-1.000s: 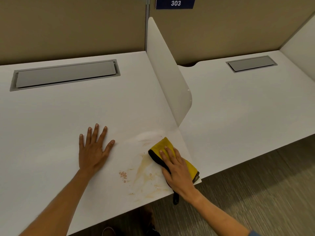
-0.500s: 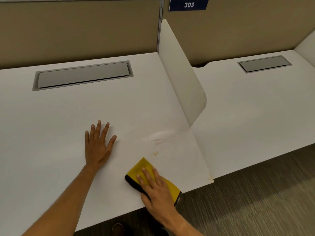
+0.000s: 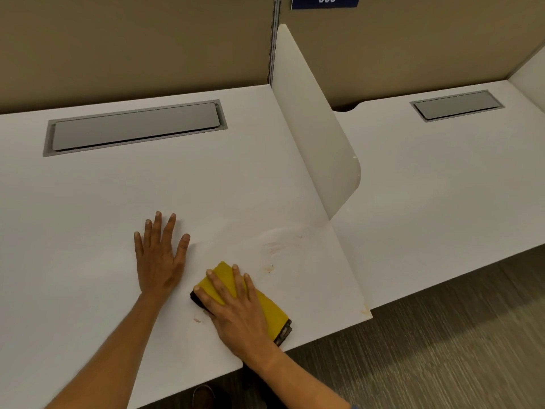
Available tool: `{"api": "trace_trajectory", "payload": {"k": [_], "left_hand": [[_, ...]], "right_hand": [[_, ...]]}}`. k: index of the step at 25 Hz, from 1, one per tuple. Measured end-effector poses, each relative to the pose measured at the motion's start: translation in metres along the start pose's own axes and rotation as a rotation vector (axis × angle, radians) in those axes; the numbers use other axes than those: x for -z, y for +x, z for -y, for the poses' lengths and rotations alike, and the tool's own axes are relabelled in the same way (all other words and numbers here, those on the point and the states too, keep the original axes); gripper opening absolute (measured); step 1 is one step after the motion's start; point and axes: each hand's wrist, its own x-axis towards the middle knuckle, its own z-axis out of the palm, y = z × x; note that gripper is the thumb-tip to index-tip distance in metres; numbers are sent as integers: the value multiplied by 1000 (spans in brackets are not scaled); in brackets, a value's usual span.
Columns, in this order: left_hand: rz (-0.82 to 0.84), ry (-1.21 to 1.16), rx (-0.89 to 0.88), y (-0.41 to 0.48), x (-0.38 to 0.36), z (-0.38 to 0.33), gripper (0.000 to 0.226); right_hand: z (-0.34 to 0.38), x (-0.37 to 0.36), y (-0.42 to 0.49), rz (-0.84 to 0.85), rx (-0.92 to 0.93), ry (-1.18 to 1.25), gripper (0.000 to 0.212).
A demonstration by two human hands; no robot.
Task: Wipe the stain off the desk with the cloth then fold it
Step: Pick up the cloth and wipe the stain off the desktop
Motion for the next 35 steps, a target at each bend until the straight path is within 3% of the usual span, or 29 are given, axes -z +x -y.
{"api": "trace_trajectory", "payload": {"k": [17,28,35], "left_hand": [[26,73,-12,1,-2,1,69],[46,88,-8,0,-2,1,71],[59,103,-1,0,1,-3,74]], "right_hand": [[-137,47,41,-92,-178,67,49],[-210,70,-25,-93,-202,79,49],[-213,66,-85,-108,-332,141,51]]}}
